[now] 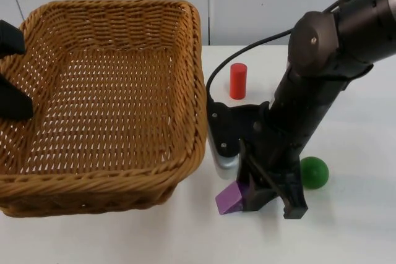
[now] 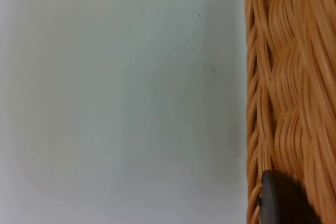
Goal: Pick up the basket with the left hand and place the triangular block into the basket with the right hand.
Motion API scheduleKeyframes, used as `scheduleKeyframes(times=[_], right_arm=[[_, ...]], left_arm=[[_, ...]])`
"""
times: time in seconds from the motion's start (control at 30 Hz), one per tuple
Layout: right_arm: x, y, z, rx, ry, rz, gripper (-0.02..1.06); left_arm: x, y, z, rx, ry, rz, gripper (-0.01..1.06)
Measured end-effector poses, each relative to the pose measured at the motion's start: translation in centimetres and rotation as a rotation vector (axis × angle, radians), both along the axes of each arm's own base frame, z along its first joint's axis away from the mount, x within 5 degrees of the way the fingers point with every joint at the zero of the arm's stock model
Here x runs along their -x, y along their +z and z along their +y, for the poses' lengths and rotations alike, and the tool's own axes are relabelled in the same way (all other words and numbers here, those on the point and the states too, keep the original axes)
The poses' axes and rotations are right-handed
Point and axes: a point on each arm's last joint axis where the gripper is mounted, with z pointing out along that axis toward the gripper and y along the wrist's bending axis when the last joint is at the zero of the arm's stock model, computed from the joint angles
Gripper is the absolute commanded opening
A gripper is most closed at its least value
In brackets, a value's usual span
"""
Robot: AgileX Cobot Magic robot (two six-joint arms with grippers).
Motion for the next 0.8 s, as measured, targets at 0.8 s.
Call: scheduleKeyframes(times=[0.8], right_arm=[[4.6, 9.8, -6.2, 0.132, -0.222, 0.042, 0.00]], left_arm=[[0.1, 0.0, 0.0, 0.005, -0.001, 0.007, 0.00]])
